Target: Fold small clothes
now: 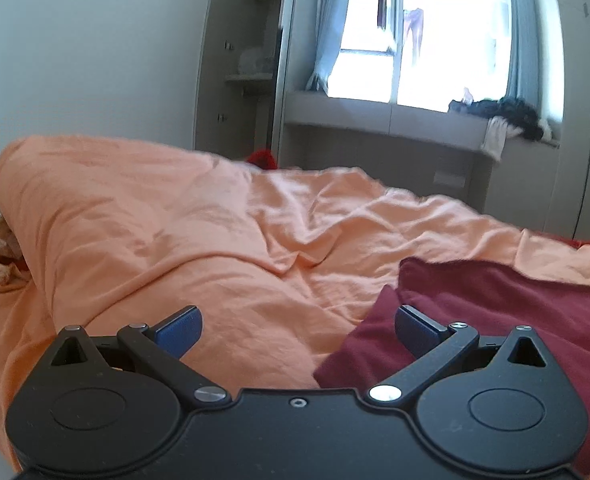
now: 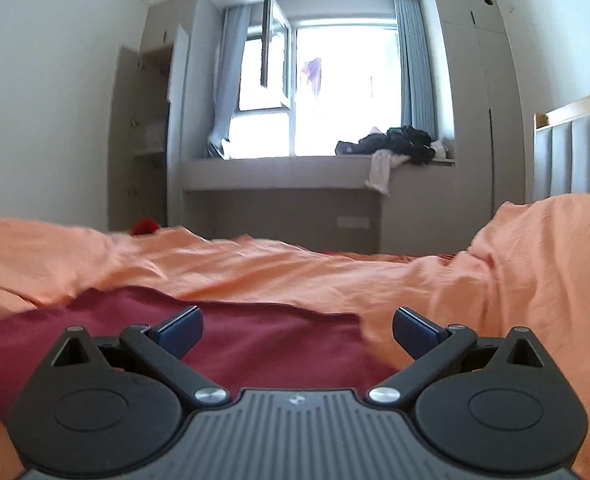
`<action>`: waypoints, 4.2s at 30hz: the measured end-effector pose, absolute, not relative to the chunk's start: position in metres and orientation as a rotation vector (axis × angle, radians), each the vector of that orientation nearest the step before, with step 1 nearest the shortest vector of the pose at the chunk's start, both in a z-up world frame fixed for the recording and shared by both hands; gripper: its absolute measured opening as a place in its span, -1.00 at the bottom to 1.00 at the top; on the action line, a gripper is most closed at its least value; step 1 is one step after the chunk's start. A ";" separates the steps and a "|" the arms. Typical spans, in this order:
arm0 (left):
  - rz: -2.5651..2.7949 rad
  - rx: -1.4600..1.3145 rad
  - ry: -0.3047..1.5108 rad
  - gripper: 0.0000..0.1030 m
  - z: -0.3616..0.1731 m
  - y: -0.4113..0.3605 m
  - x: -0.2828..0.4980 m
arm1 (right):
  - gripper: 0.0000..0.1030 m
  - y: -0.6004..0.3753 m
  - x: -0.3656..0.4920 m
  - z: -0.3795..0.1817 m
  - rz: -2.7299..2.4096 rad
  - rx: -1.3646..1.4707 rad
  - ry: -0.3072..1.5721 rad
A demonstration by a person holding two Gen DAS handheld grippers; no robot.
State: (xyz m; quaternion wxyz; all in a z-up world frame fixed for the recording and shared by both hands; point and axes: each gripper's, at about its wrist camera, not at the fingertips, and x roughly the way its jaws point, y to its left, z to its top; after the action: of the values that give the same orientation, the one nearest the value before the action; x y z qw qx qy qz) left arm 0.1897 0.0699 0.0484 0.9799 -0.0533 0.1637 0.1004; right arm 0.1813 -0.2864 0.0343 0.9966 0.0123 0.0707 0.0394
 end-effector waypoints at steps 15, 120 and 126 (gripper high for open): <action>0.081 -0.159 0.152 0.99 0.025 0.046 0.100 | 1.00 -0.225 0.172 0.012 0.173 -0.071 0.115; -0.016 -0.404 0.413 0.29 0.009 -0.002 0.209 | 0.99 -0.237 0.170 -0.028 0.089 0.070 0.186; 0.010 -0.264 0.380 -0.44 0.031 -0.018 0.219 | 0.99 -0.242 0.174 -0.015 0.135 0.044 0.261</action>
State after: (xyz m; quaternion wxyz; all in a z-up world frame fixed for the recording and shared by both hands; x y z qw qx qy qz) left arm 0.2193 -0.0178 0.0311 0.9733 -0.1306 0.1885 0.0051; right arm 0.1741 -0.2421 -0.0155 0.9890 0.0219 0.1298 0.0674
